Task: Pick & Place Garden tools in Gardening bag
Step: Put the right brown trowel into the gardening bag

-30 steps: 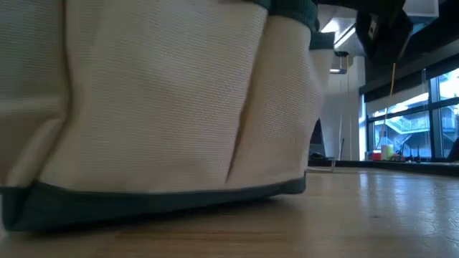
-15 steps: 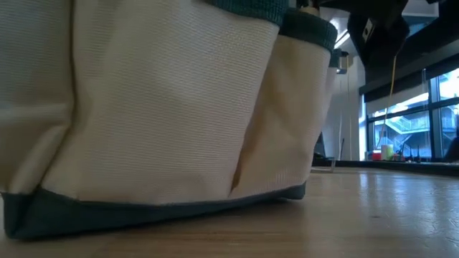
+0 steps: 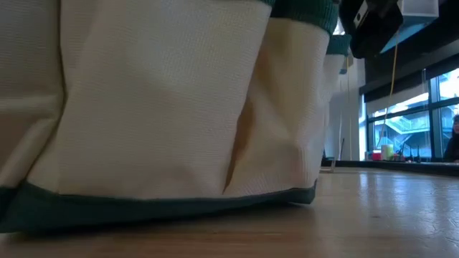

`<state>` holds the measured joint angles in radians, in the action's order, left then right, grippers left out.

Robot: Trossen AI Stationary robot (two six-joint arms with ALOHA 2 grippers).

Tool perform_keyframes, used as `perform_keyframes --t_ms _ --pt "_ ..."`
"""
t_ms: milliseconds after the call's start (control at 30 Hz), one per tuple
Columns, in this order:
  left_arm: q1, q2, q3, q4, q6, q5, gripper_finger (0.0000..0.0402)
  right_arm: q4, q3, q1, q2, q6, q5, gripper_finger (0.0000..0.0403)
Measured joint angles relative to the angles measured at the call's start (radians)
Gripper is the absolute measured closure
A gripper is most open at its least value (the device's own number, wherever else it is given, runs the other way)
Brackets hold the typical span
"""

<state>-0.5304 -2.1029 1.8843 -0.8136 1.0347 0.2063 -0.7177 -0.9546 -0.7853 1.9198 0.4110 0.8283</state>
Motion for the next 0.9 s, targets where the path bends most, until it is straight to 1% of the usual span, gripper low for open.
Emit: perform_keyframes --t_ms 167,433,767,900 --pt "0.003 0.000 0.000 0.028 0.005 -0.021 0.0400 -0.005 0.000 0.000 0.000 -0.027 -0.001 0.0403" --pt "0.003 0.000 0.000 0.025 0.021 -0.024 0.0400 0.001 0.000 0.003 0.000 -0.058 0.001 0.0403" --pt "0.005 0.004 0.000 0.010 0.010 -0.023 0.0400 0.065 -0.003 0.023 -0.003 -0.052 0.003 0.0403" --pt "0.012 0.009 0.000 -0.008 0.002 -0.022 0.0400 0.106 -0.004 0.029 -0.005 -0.015 0.007 0.0403"
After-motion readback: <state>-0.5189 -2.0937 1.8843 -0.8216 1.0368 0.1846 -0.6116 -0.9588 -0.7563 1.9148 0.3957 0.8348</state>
